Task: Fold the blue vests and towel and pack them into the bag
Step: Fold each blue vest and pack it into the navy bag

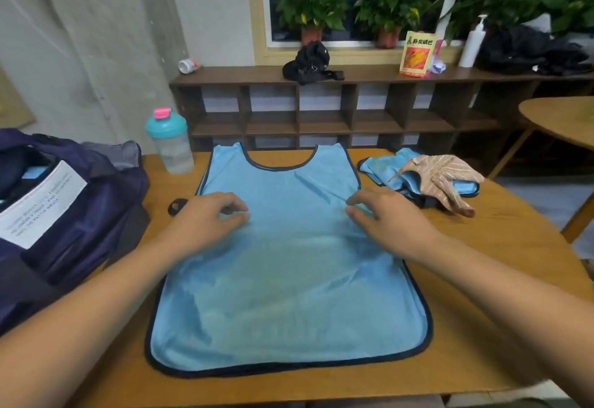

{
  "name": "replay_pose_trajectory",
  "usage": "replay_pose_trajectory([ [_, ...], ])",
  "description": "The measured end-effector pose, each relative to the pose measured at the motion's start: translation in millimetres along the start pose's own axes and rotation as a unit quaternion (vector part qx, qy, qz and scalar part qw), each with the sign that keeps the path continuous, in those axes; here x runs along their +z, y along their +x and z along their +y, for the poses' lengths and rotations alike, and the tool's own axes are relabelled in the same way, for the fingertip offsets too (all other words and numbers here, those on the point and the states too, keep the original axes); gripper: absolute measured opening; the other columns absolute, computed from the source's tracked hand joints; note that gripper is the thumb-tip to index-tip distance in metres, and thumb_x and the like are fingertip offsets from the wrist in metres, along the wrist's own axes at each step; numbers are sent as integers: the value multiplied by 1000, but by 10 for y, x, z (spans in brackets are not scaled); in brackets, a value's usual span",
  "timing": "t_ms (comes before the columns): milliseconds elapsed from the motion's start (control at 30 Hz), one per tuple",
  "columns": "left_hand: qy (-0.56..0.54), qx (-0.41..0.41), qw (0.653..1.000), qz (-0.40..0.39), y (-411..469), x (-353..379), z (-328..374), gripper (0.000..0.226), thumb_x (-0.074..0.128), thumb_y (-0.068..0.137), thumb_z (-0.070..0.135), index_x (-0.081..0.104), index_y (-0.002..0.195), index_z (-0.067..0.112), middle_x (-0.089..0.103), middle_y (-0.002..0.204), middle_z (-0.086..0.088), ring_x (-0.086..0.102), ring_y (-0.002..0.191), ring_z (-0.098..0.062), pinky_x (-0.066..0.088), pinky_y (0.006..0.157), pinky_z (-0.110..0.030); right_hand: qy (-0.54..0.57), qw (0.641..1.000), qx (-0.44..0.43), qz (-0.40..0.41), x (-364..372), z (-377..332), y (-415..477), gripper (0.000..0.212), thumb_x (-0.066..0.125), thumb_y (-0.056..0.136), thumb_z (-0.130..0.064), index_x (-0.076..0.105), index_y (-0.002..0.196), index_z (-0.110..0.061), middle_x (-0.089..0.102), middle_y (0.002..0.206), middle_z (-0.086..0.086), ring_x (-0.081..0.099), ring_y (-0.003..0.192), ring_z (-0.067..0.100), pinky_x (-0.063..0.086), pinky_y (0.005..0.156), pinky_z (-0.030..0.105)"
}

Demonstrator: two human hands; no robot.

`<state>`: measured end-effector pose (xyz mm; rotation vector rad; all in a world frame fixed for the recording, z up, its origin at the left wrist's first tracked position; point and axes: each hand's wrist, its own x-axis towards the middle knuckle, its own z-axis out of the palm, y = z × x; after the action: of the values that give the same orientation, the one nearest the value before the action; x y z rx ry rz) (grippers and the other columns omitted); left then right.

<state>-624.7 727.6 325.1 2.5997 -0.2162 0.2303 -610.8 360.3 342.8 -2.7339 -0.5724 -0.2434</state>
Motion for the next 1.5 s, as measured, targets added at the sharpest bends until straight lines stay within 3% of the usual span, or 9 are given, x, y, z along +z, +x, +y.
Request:
replay_pose_trajectory([
  [167,-7,-53,998,42,790,-63,-190,2,72,96,31,73,98,32,73,96,16,67,92,-4,48,77,-21,39,999,32,-18,-83,120,872,26,58,106,-35,70,125,-23,72,124,-2,65,114,21,53,95,38],
  [300,14,-75,996,52,1426,-69,-400,5,70,93,28,74,96,27,75,96,9,70,94,-15,55,88,-32,99,992,81,-20,-118,202,1479,22,60,105,-31,72,121,-22,72,118,-2,65,109,19,50,91,32],
  [567,26,-114,992,54,2398,26,-900,17,58,97,17,68,101,31,71,94,6,68,95,-20,47,80,-29,90,989,98,-60,105,537,2570,25,63,104,-25,68,128,-19,68,121,1,60,110,19,41,89,27],
  [700,65,-140,988,29,2754,81,-1107,28,60,98,10,68,124,17,71,121,-7,66,111,-27,50,93,-33,93,985,114,-91,319,753,2966,32,65,103,-20,66,135,-18,67,129,2,60,115,19,44,94,29],
  [867,145,-163,975,-44,2986,112,-1339,49,57,104,23,51,152,17,46,156,-13,49,140,-37,42,117,-48,88,977,125,-145,579,990,3329,49,66,102,-22,56,150,-20,60,150,4,56,137,25,44,112,36],
  [1000,134,-157,973,-107,3040,127,-1446,31,52,109,29,70,127,11,66,129,-4,60,121,-29,47,100,-36,101,971,138,-169,718,1070,3489,53,61,104,-34,51,155,-21,54,155,5,51,142,27,38,119,42],
  [1167,52,-156,985,-51,3100,84,-1552,17,73,99,35,72,96,18,70,103,3,63,100,-21,44,82,-32,94,963,151,-204,798,1162,3562,50,62,101,-44,59,145,-23,58,147,6,54,133,26,39,112,43],
  [1333,-26,-165,986,-8,3098,13,-1490,15,82,92,24,70,99,19,71,95,-2,68,94,-22,55,79,-37,151,961,150,-178,727,1228,3584,15,72,95,-22,75,109,-21,70,118,3,63,114,23,47,99,38],
  [1500,-25,-165,983,-77,3037,-170,-1323,44,89,84,11,67,120,25,68,100,-5,69,96,-29,59,87,-46,197,966,127,-110,482,1222,3491,11,72,96,-4,75,103,-13,72,105,11,68,108,28,52,90,35],
])
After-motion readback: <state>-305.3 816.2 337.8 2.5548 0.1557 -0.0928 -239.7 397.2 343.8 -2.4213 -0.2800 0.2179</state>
